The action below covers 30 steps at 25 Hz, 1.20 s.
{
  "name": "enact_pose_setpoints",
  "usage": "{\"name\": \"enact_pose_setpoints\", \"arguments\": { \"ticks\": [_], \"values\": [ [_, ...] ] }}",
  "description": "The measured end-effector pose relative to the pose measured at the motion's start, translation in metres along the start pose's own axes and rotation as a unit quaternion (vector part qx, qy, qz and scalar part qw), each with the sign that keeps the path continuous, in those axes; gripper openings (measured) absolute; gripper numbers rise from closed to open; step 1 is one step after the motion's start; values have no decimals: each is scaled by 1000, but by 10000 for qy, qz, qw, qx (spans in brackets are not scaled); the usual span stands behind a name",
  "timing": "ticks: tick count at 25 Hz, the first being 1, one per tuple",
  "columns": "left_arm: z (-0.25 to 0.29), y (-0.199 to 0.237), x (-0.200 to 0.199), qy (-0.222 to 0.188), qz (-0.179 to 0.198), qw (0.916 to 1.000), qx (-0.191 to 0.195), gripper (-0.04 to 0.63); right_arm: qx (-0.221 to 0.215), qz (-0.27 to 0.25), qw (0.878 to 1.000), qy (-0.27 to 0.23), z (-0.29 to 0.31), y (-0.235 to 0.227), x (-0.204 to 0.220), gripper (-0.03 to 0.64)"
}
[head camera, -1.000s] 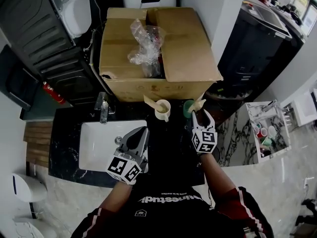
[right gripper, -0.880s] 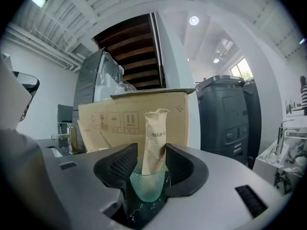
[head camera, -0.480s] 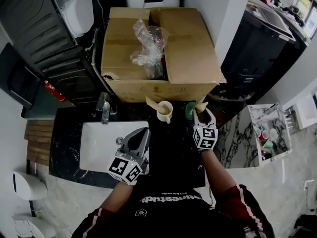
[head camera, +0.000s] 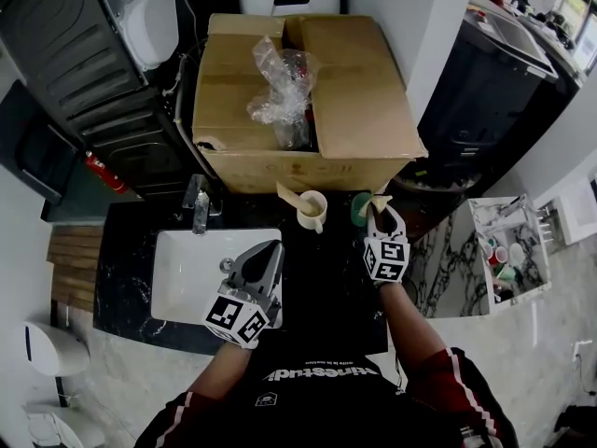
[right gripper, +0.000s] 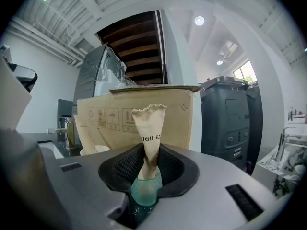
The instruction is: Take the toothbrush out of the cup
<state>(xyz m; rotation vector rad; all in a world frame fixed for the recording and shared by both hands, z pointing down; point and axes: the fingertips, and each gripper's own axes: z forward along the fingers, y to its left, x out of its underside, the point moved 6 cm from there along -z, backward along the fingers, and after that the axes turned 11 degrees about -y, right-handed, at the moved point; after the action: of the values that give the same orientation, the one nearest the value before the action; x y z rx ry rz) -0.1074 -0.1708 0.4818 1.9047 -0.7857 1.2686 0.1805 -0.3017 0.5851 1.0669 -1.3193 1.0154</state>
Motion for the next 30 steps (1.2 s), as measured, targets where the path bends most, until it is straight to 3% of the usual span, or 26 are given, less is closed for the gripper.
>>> {"name": "enact_pose_setpoints", "arguments": {
  "ticks": [8, 30],
  "values": [
    [-2, -1, 1, 9, 14, 10000, 52, 14, 13, -63, 10000, -14, 0, 1, -1, 66],
    [-9, -6, -1, -39, 29, 10000, 73, 14, -65, -251, 9996, -108, -1, 6, -18, 55]
  ]
}}
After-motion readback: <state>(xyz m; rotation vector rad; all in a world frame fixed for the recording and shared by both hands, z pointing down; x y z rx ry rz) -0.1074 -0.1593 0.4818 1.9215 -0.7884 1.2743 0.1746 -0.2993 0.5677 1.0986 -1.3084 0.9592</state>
